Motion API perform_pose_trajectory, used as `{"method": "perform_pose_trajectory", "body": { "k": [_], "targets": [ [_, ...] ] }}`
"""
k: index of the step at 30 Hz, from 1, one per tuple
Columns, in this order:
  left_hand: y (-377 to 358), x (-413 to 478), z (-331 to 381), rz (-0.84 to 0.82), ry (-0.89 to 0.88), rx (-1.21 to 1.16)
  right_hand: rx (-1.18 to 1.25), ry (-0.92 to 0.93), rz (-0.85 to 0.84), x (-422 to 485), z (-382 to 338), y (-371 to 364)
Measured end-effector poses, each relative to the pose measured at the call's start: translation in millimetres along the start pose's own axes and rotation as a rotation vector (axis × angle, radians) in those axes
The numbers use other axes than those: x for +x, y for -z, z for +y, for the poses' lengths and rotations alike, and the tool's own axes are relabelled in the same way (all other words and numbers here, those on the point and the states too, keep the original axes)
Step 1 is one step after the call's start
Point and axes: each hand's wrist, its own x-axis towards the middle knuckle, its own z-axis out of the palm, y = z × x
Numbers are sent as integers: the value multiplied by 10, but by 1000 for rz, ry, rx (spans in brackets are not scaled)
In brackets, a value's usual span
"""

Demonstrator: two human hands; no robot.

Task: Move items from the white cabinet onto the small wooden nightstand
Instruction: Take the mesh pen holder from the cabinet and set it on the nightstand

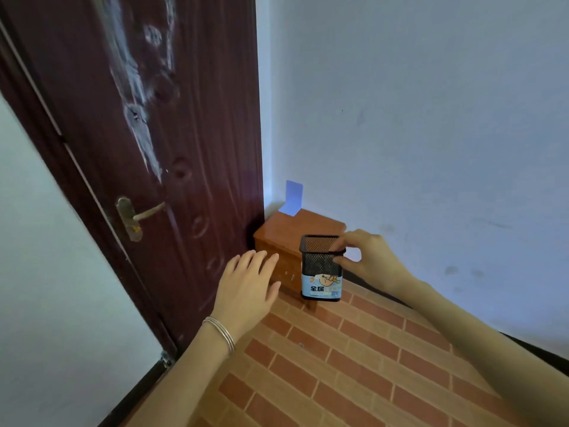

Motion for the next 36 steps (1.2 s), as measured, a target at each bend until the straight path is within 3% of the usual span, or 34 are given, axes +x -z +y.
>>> {"method": "perform_pose_trajectory", "body": {
  "k": [13,21,36],
  "targets": [
    [-808,1853,-376,-53,-39,20,81,-122,46,1691,1423,-106],
    [-1329,2700,-610,-87,-43,4,108,-157,-15,2453,2149,-334],
    [-2372,4558,-1687,-161,-174,-61,109,-357,-48,4038,3096,-1074]
  ]
}}
